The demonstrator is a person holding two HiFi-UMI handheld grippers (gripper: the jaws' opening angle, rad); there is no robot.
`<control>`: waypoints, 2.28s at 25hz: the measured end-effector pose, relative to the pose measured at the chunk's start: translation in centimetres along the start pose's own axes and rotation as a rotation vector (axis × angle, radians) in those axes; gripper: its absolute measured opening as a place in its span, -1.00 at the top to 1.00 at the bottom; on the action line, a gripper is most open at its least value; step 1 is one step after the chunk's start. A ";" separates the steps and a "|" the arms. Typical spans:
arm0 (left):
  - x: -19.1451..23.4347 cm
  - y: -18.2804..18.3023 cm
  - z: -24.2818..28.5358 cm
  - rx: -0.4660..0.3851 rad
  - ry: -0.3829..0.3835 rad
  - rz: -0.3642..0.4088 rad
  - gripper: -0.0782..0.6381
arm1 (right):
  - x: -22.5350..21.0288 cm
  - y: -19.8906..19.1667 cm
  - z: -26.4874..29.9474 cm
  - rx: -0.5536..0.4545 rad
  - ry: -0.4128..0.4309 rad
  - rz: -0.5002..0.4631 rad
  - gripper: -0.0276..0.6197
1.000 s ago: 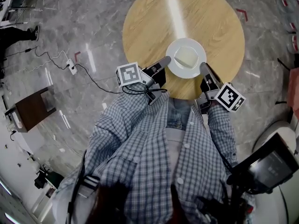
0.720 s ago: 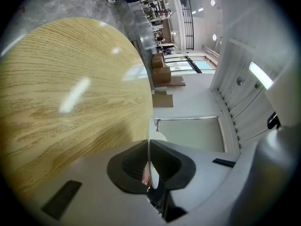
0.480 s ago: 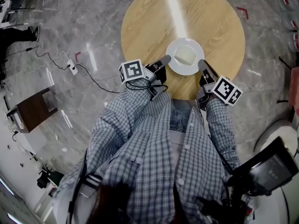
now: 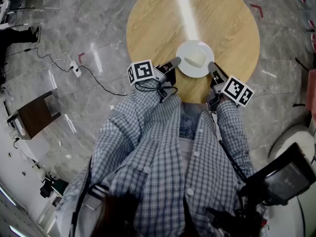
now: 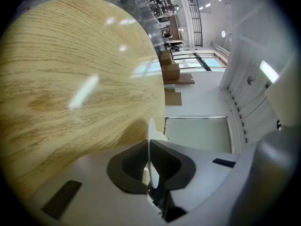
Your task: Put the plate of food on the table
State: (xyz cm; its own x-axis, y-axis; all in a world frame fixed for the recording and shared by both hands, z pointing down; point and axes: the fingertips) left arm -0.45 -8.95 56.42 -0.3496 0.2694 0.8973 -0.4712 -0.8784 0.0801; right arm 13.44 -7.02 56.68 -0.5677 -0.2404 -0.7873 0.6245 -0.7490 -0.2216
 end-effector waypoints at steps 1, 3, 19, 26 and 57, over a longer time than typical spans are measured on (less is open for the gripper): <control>0.1 0.0 0.0 0.001 0.004 0.000 0.72 | -0.1 -0.1 0.1 0.004 -0.003 0.000 0.81; 0.5 -0.1 0.1 0.001 0.011 0.000 0.72 | -0.4 -0.3 0.3 0.014 -0.010 -0.001 0.81; 1.8 -0.1 0.5 0.008 0.026 0.002 0.72 | -1.6 -0.8 1.3 0.047 -0.057 -0.025 0.81; 2.3 -0.1 0.5 0.010 0.048 0.024 0.72 | -1.8 -1.1 1.6 0.069 -0.098 -0.109 0.81; 2.2 -0.1 0.5 -0.004 0.011 -0.005 0.72 | -2.3 0.8 1.3 -0.015 -0.078 -0.096 0.72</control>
State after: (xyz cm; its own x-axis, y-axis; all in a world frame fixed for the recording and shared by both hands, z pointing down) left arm -0.75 -8.53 58.58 -0.3561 0.2781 0.8921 -0.4758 -0.8756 0.0830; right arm 14.60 -7.87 59.03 -0.6650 -0.2157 -0.7150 0.5728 -0.7616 -0.3030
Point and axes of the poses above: the fingertips, and each gripper's own axes: z forward along the fingers, x to its left, y out of its top, and after that the axes turned 2 degrees about y, right-handed
